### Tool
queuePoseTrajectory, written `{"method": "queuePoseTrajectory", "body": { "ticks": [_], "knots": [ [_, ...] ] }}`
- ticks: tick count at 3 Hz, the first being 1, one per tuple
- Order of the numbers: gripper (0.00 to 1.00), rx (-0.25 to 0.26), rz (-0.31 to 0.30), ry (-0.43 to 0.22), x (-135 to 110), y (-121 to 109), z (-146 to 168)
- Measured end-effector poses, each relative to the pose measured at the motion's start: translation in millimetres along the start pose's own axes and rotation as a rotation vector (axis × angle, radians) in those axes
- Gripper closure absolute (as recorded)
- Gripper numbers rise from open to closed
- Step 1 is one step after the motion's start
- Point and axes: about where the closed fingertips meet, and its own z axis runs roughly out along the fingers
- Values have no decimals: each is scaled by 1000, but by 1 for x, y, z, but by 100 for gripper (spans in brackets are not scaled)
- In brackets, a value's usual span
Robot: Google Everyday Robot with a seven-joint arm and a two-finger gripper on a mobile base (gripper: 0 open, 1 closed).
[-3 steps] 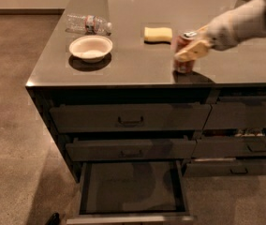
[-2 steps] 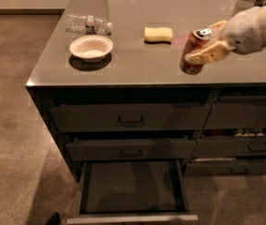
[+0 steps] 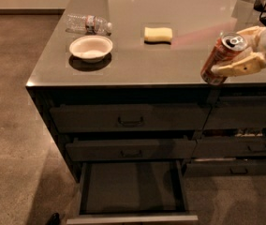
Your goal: Place coke can into bottom drawer
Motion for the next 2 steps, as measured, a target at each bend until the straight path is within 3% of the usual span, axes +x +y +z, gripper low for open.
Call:
{"method": "queuePoseTrajectory", "body": {
  "ticks": [1, 2],
  "knots": [
    [100, -26, 29, -11, 29, 20, 21],
    [100, -133, 64, 3, 128, 82, 63]
  ]
}}
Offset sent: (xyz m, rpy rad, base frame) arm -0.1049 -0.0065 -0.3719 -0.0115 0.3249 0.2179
